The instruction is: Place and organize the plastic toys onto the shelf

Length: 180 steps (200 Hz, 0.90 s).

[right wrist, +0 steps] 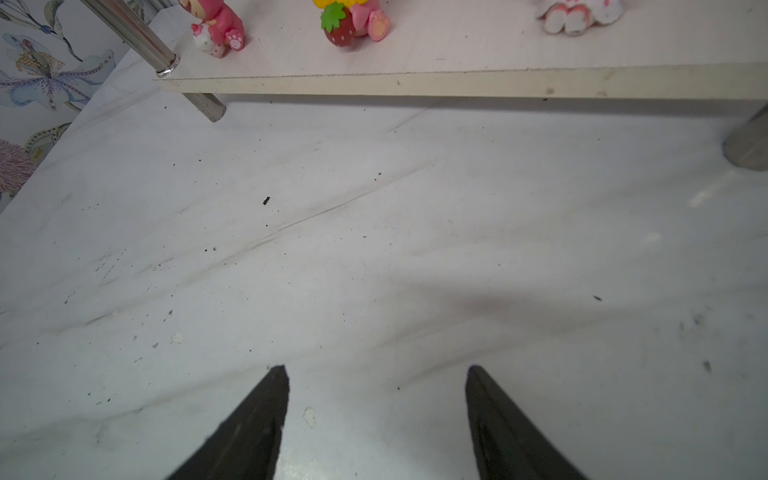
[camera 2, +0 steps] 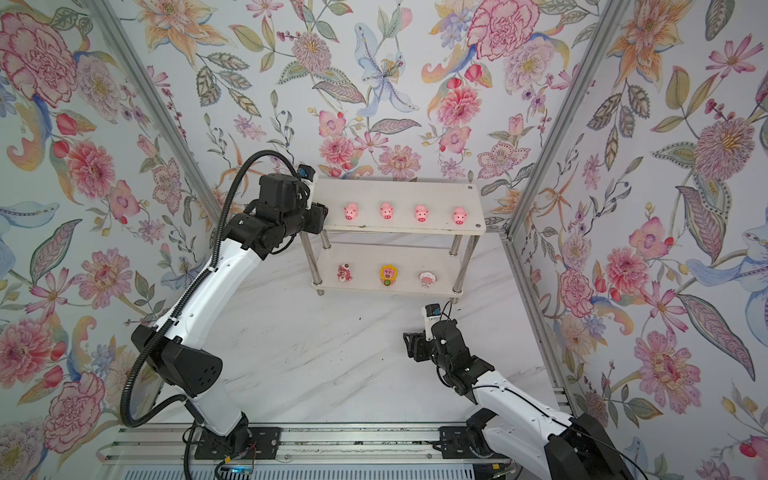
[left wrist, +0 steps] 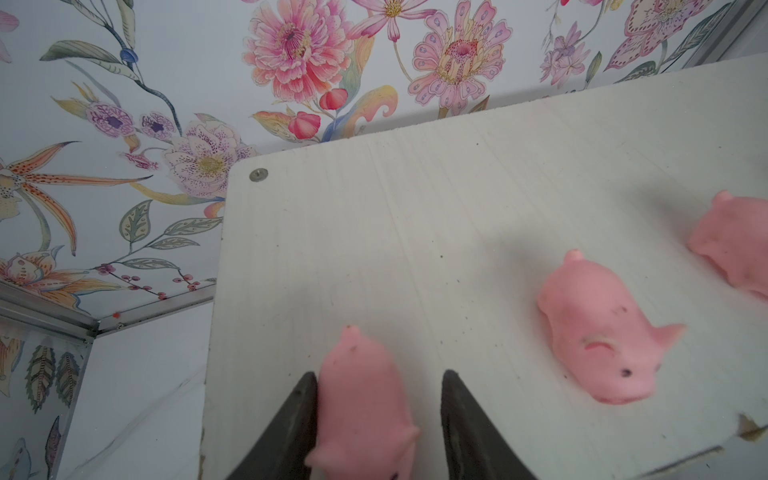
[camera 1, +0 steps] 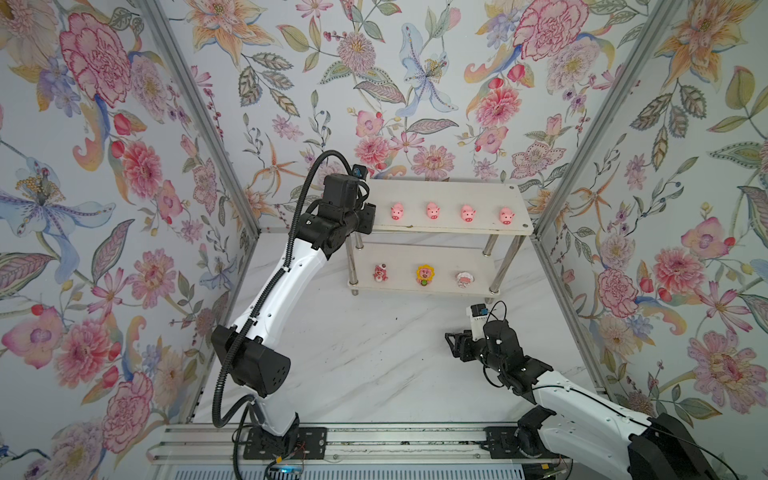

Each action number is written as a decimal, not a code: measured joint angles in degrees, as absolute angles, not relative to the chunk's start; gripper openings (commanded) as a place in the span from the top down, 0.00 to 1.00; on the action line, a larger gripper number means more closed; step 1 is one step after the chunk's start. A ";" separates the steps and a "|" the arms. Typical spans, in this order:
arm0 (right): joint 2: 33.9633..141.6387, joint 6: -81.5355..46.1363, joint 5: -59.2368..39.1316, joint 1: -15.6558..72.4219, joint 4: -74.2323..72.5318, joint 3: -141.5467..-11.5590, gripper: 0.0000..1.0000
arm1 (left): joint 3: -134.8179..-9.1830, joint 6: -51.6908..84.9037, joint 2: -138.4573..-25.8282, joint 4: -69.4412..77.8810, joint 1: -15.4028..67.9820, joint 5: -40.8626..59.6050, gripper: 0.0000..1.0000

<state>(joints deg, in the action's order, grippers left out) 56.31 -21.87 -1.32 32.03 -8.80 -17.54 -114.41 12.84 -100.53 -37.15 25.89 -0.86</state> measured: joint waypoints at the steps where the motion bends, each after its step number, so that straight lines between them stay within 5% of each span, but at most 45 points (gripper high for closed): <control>1: 56.31 -21.87 -1.32 32.03 -8.80 -17.54 0.31 | -114.41 12.86 -100.53 -37.15 25.89 -0.80 0.45; 92: 55.83 -21.85 -0.19 31.73 -8.34 -17.54 0.26 | -111.20 12.10 -92.82 -36.18 25.89 -3.46 0.37; 121: 52.71 -21.71 2.02 31.73 -5.32 -17.89 0.21 | -96.62 11.51 -79.64 -31.00 25.89 -6.72 0.35; 127: 51.66 -21.76 2.66 31.73 -4.32 -18.22 0.00 | -93.17 11.53 -76.73 -29.80 25.87 -7.35 0.35; 180: 39.22 -21.39 9.45 31.40 4.64 -20.80 0.01 | -56.25 14.00 -54.24 -15.03 25.87 -11.44 0.31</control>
<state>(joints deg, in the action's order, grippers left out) 39.22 -21.39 9.45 31.40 4.64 -20.80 -56.25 14.00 -54.24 -15.03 25.87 -11.44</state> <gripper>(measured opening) 0.989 0.671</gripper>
